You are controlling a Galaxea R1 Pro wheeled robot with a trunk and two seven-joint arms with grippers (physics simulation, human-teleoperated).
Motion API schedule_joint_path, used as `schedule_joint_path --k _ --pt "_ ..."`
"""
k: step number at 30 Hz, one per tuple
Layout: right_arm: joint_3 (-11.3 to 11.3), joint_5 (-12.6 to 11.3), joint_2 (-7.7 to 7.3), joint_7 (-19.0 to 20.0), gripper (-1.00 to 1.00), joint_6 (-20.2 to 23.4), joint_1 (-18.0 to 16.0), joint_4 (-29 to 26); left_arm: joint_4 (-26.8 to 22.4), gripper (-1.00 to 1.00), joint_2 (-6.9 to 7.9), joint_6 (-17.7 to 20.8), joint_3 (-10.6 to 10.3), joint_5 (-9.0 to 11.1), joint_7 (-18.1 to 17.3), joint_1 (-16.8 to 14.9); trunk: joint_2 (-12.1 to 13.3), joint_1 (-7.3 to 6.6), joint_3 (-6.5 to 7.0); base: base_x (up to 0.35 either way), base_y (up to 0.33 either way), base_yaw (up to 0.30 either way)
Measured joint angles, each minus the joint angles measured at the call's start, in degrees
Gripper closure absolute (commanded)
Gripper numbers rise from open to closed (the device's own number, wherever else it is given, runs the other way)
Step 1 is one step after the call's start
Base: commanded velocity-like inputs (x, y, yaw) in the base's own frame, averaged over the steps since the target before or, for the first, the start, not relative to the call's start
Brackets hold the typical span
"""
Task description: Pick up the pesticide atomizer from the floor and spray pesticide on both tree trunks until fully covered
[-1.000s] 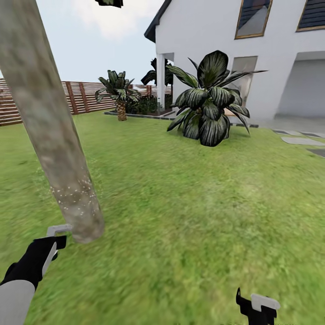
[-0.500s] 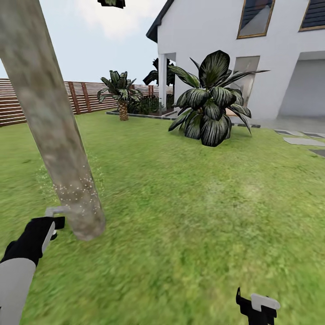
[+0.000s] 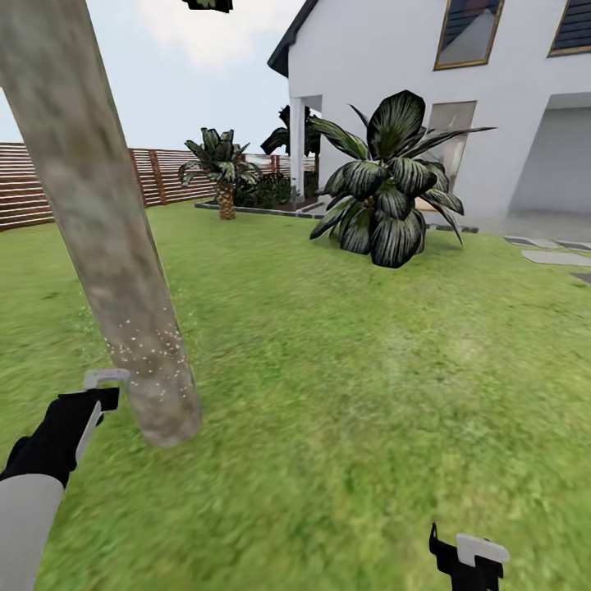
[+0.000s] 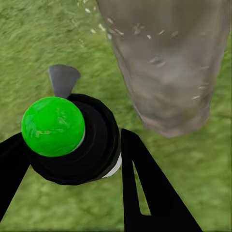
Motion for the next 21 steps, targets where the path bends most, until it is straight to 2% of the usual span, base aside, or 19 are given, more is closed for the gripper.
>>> schedule_joint_path --k 5,9,10,11,12,14,15,16,17,19,21 --pt "0.07 0.05 0.06 0.00 -1.00 0.00 -0.01 0.02 -0.04 1.00 -0.38 -1.77 -0.20 0.59 -0.39 5.82 0.00 0.00 0.00 0.001 0.019 0.000" --pt "0.16 0.10 0.25 0.07 -1.00 0.14 -0.04 -0.01 0.50 1.00 -0.81 -10.81 -0.52 0.70 -1.20 11.09 0.00 0.00 0.00 0.000 0.000 0.000" --pt "0.22 0.21 0.30 0.10 -1.00 0.16 -0.03 -0.04 0.57 1.00 -0.87 -12.95 -0.60 0.70 -2.34 11.84 0.00 0.00 0.00 0.000 0.000 0.000" --pt "0.84 0.97 0.33 0.14 -1.00 0.17 -0.05 -0.12 0.61 1.00 -0.87 -15.01 -0.77 0.68 -6.11 12.32 0.00 0.00 0.00 0.000 0.000 0.000" --pt "2.28 2.59 0.34 0.24 -1.00 0.23 -0.07 -0.24 0.68 1.00 -0.80 -16.00 -1.03 0.53 -11.84 12.53 0.00 0.00 0.00 0.000 0.000 0.000" --pt "4.65 4.93 0.35 1.39 -1.00 0.27 -0.08 -1.19 0.72 1.00 -0.47 -17.01 -1.83 0.05 -20.38 12.62 0.00 0.00 0.01 0.000 0.000 0.000" --pt "5.68 5.81 0.35 3.37 -1.00 0.38 -0.09 -2.96 0.82 1.00 -0.30 -17.74 -2.75 -0.57 -23.79 12.64 0.00 0.00 0.01 0.000 0.000 0.000" --pt "6.91 7.07 0.33 8.48 -1.00 1.33 -0.10 -6.55 1.22 1.00 -0.17 -18.97 -4.41 -2.45 -27.87 12.65 0.00 0.00 0.01 0.000 0.000 0.000" --pt "7.52 8.18 0.25 15.83 -1.00 4.38 -0.13 -10.63 2.01 1.00 -0.13 -20.45 -6.24 -5.66 -32.18 12.58 0.00 0.00 0.01 0.000 0.000 0.000" --pt "7.79 9.37 -0.10 27.78 -1.00 11.92 -0.78 -15.67 3.44 1.00 -0.23 -22.35 -8.05 -10.82 -38.58 12.31 0.00 0.00 0.01 0.000 0.000 0.000" --pt "7.86 10.45 -0.22 37.48 -1.00 16.41 -2.37 -20.07 4.11 1.00 -0.31 -23.23 -8.65 -14.01 -43.95 12.17 0.00 0.00 0.01 0.000 0.000 0.000"
